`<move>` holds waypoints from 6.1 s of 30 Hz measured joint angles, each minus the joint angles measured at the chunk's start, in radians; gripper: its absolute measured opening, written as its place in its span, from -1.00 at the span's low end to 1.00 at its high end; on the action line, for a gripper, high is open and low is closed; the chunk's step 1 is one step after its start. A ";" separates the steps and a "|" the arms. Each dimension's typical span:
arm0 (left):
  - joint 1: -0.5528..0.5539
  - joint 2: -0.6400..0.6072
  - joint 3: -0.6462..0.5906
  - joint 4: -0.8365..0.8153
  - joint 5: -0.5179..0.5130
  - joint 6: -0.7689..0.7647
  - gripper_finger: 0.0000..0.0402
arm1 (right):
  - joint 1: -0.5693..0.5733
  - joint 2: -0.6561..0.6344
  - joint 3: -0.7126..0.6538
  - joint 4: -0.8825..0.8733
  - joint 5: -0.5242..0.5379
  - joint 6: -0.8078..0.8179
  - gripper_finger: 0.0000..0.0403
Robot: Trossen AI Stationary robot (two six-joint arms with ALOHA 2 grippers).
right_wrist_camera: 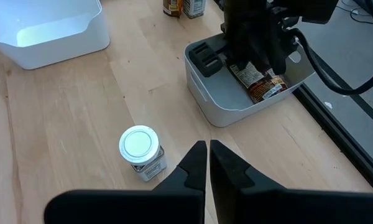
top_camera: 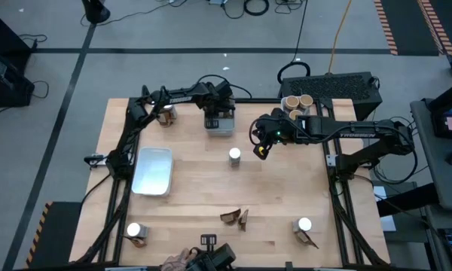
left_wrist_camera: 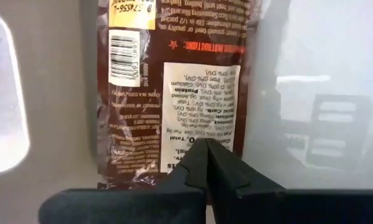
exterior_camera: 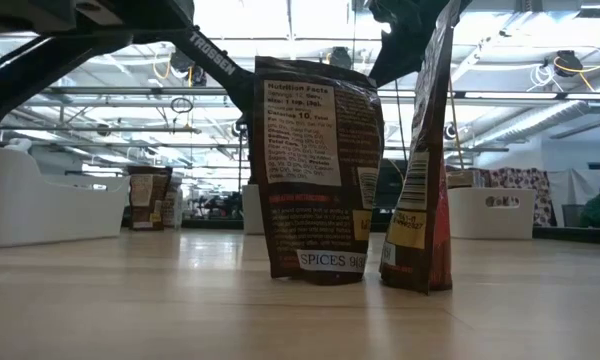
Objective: Sort spices by type
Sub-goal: Put the orange spice pack into the gray bin
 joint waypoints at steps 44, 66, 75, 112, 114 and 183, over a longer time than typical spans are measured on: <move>0.016 -0.074 -0.037 0.101 0.048 0.006 0.65 | 0.000 0.000 0.000 -0.014 -0.027 0.003 -1.00; 0.044 -0.018 -0.072 0.104 0.140 0.054 0.65 | 0.000 0.000 0.000 -0.023 -0.029 0.014 -1.00; 0.042 -0.016 -0.074 0.095 0.166 0.051 0.28 | 0.000 0.000 0.000 -0.023 -0.029 0.014 -1.00; 0.024 -0.088 0.012 0.036 0.141 0.025 -0.99 | 0.000 0.000 0.000 -0.029 -0.053 0.006 -1.00; 0.024 -0.113 0.012 0.034 0.144 0.025 -1.00 | 0.000 0.000 0.000 -0.028 -0.053 0.006 -1.00; -0.179 -0.448 0.014 -0.258 0.657 -0.158 -1.00 | 0.118 0.308 0.291 0.050 0.189 -0.626 0.15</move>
